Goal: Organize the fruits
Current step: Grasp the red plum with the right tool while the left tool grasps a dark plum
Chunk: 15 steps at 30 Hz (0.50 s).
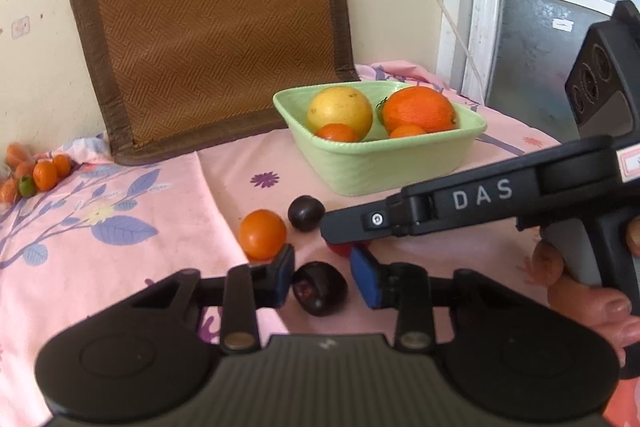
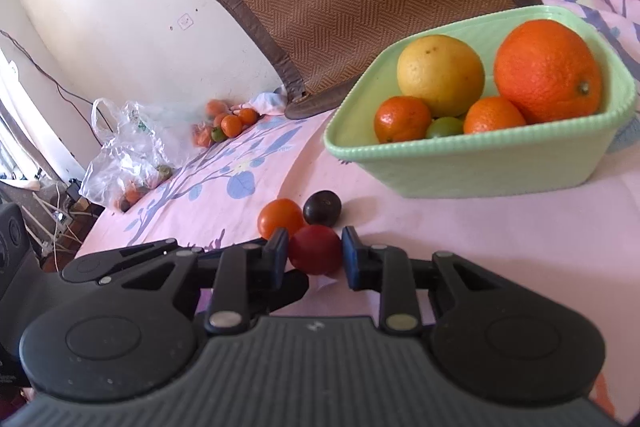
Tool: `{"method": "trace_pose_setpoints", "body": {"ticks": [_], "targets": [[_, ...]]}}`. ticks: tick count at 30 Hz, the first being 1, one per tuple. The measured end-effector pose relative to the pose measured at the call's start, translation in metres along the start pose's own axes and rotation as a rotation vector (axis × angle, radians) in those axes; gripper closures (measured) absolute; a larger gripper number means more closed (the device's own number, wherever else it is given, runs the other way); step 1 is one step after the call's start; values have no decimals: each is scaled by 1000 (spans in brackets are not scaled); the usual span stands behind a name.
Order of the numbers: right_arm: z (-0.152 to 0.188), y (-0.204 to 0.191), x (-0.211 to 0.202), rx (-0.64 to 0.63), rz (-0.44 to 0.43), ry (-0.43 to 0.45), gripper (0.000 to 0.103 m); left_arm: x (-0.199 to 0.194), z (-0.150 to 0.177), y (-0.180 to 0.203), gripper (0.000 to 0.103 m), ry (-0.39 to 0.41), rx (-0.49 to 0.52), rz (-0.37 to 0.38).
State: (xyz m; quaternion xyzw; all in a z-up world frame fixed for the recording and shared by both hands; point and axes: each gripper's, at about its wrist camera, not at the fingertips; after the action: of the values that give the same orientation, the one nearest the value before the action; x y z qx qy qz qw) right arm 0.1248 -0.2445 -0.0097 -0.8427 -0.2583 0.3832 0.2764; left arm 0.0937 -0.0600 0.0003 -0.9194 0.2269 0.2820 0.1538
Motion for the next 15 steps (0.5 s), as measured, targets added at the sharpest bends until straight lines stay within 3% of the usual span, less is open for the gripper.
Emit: {"method": "trace_pose_setpoints", "body": {"ticks": [8,10,11,14,15], "targets": [[17,-5,-24,-92,76,82,72,-7,5,3,71,-18,5,23],[22,-5,-29,-115,96,99,72,-5,4,7,58,-30,22,17],[25,-6,-30,-130,114,104,71,-5,4,8,57,-35,27,13],[29,-10,-27,-178,149,112,70,-8,6,11,59,-33,35,15],[30,-12,-25,-197,158,112,70,-8,7,12,65,-36,36,13]]}}
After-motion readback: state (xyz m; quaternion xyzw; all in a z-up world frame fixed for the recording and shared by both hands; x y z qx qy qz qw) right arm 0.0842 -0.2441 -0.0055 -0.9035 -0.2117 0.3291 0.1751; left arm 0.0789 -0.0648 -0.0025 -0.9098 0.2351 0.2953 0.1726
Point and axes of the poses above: each gripper's, at about its wrist camera, not at the fingertips, and x roughly the way its jaws point, y to its right, z to its underside, and after that the axes turned 10 degrees about x, right-handed
